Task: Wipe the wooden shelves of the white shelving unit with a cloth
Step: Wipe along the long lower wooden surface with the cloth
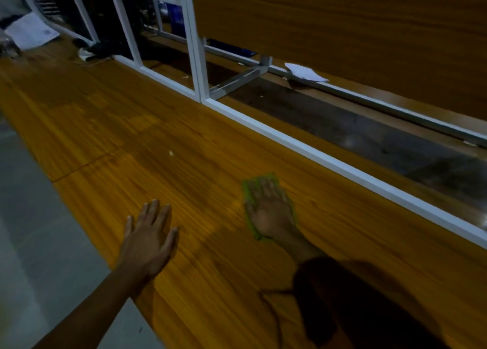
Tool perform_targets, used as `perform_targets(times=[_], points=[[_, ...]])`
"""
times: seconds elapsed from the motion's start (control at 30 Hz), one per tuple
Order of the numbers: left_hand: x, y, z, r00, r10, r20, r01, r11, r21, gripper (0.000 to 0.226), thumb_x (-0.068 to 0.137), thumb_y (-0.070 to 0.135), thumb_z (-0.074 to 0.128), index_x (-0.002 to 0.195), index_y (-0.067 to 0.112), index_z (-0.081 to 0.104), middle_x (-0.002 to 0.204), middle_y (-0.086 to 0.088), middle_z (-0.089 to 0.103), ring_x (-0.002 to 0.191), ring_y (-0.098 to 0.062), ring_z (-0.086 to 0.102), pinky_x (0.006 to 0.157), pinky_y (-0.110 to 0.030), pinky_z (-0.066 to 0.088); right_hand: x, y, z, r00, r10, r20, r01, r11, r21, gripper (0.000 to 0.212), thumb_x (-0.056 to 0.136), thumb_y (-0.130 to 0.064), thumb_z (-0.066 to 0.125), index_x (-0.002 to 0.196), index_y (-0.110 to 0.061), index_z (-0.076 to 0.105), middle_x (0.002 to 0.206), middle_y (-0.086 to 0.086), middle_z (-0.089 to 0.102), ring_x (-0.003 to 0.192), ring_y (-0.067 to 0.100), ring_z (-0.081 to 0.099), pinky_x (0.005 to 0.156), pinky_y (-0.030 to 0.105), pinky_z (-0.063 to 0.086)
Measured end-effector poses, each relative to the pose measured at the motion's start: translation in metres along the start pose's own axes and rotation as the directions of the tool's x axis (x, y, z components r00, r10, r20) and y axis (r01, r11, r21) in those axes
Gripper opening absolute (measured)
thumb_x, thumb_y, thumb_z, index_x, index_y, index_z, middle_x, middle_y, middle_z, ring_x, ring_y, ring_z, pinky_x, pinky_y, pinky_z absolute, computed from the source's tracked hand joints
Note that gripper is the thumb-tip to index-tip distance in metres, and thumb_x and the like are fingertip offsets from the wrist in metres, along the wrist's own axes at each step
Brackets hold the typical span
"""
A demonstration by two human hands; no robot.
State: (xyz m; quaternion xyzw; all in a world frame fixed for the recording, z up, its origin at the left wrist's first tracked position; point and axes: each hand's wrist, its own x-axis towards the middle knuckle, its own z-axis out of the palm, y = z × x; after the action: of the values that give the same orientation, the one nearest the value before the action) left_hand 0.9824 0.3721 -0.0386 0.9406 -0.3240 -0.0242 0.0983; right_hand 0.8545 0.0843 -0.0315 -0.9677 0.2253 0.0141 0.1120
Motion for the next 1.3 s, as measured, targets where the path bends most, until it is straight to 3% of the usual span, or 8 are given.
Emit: perform_targets(times=[0.17,0.33,0.5,0.63,0.8,0.93,1.2,1.3], points=[[0.020,0.003,-0.003,0.999,0.034,0.005,-0.034,0.999,0.020,0.084,0.087,0.073,0.003,0.156,0.024,0.011,0.163,-0.005,-0.001,0.150,-0.020,-0.004,0.121,-0.049,0.002,0.031,0.085,-0.023,0.978,0.202,-0.051,-0.205,0.976,-0.068,0.064,0.104,-0.055,0.010,0.161,-0.025,0.006,0.168,0.011,0.005,0.155,0.028,0.000,0.124,0.047,-0.001],[0.071,0.033,0.000,0.999,0.051,0.000,-0.051,0.999,-0.010,0.087,0.086,0.073,0.009,0.155,0.020,0.017,0.163,-0.009,0.005,0.150,-0.022,-0.001,0.121,-0.046,0.004,0.075,0.056,-0.024,0.957,0.289,-0.036,-0.290,0.956,-0.040,0.066,0.103,-0.051,0.008,0.161,-0.019,0.006,0.167,0.016,0.000,0.154,0.034,-0.002,0.123,0.053,0.000],[0.113,0.089,0.012,0.980,0.196,0.044,-0.194,0.980,-0.049,0.088,0.085,0.073,0.002,0.156,0.021,0.012,0.163,-0.007,0.000,0.150,-0.021,-0.006,0.121,-0.043,0.000,0.078,0.014,-0.012,0.996,0.093,0.013,-0.092,0.994,-0.060,0.065,0.103,-0.053,0.010,0.161,-0.024,0.002,0.168,0.011,-0.002,0.155,0.028,-0.006,0.123,0.051,-0.003],[0.142,0.111,0.018,0.973,0.210,0.094,-0.213,0.977,0.028,0.077,0.092,0.066,0.004,0.156,0.023,0.005,0.163,-0.008,-0.008,0.149,-0.022,-0.011,0.120,-0.044,-0.004,0.036,0.040,-0.011,1.000,-0.023,-0.006,0.023,0.997,-0.073,0.066,0.102,-0.057,0.011,0.161,-0.030,0.003,0.168,0.005,0.000,0.155,0.023,-0.004,0.124,0.045,-0.004],[0.150,0.111,0.017,0.961,0.258,0.104,-0.260,0.966,0.006,0.090,0.081,0.072,-0.004,0.156,0.023,0.006,0.163,-0.007,-0.007,0.149,-0.022,-0.011,0.121,-0.047,-0.004,0.045,0.087,-0.021,0.968,0.244,-0.053,-0.248,0.964,-0.091,0.066,0.104,-0.055,0.012,0.161,-0.025,0.005,0.168,0.009,0.002,0.155,0.028,0.000,0.124,0.049,0.002],[0.156,0.112,0.019,0.960,0.273,0.063,-0.273,0.962,-0.002,0.086,0.084,0.072,0.000,0.155,0.025,0.012,0.163,-0.008,0.000,0.150,-0.025,-0.003,0.120,-0.052,0.001,0.088,0.060,-0.018,0.929,0.364,-0.066,-0.368,0.928,-0.054,0.066,0.104,-0.051,0.013,0.161,-0.018,0.006,0.167,0.017,0.001,0.154,0.035,-0.003,0.123,0.055,0.001],[0.156,0.107,0.020,0.967,0.255,0.010,-0.255,0.966,-0.034,0.070,0.092,0.055,0.011,0.147,0.019,0.035,0.160,-0.011,0.023,0.148,-0.029,0.016,0.116,-0.052,0.019,0.078,0.006,-0.012,0.999,0.032,0.009,-0.032,0.998,-0.051,0.063,0.104,-0.055,0.017,0.160,-0.031,0.002,0.169,0.003,-0.001,0.155,0.022,-0.005,0.124,0.046,-0.004],[0.153,0.105,0.018,0.961,0.277,0.005,-0.277,0.960,-0.051,0.061,0.094,0.050,0.016,0.139,0.018,0.042,0.156,-0.014,0.030,0.145,-0.030,0.022,0.115,-0.050,0.024,0.062,0.042,-0.017,0.997,0.070,-0.020,-0.071,0.995,-0.064,0.063,0.103,-0.058,0.015,0.160,-0.031,0.008,0.169,0.003,0.004,0.155,0.023,0.000,0.124,0.044,0.000]])
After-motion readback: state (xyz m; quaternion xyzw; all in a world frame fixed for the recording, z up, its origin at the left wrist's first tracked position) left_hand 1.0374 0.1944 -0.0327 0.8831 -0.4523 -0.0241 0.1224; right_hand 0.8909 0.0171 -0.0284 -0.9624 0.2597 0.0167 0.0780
